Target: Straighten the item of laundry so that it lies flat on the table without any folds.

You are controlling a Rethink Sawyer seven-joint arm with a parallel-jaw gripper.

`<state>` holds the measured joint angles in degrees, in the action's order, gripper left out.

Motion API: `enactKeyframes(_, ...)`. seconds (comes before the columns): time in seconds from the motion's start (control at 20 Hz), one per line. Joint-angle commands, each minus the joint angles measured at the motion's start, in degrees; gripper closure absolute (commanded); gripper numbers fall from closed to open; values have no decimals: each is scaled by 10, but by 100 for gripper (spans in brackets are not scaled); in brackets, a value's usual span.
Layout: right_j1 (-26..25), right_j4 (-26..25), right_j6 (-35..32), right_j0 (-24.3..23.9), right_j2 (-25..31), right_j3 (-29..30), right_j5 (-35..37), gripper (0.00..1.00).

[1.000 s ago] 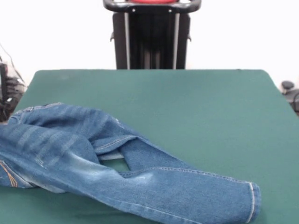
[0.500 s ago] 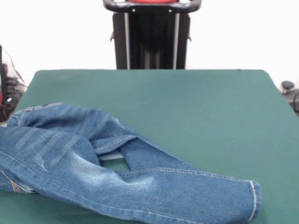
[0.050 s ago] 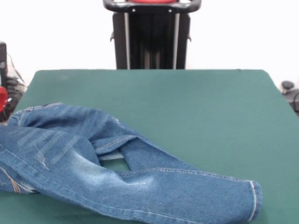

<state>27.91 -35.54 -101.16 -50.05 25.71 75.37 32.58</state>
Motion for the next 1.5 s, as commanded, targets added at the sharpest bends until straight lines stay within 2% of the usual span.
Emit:
enactKeyframes(0.05, 30, -10, 91, 68, 21, 122, 80, 0)
enactKeyframes(0.6, 79, 3, 31, 108, -10, 163, 74, 0)
enactKeyframes(1.5, 77, -6, -30, 124, -34, 210, 3, 0)
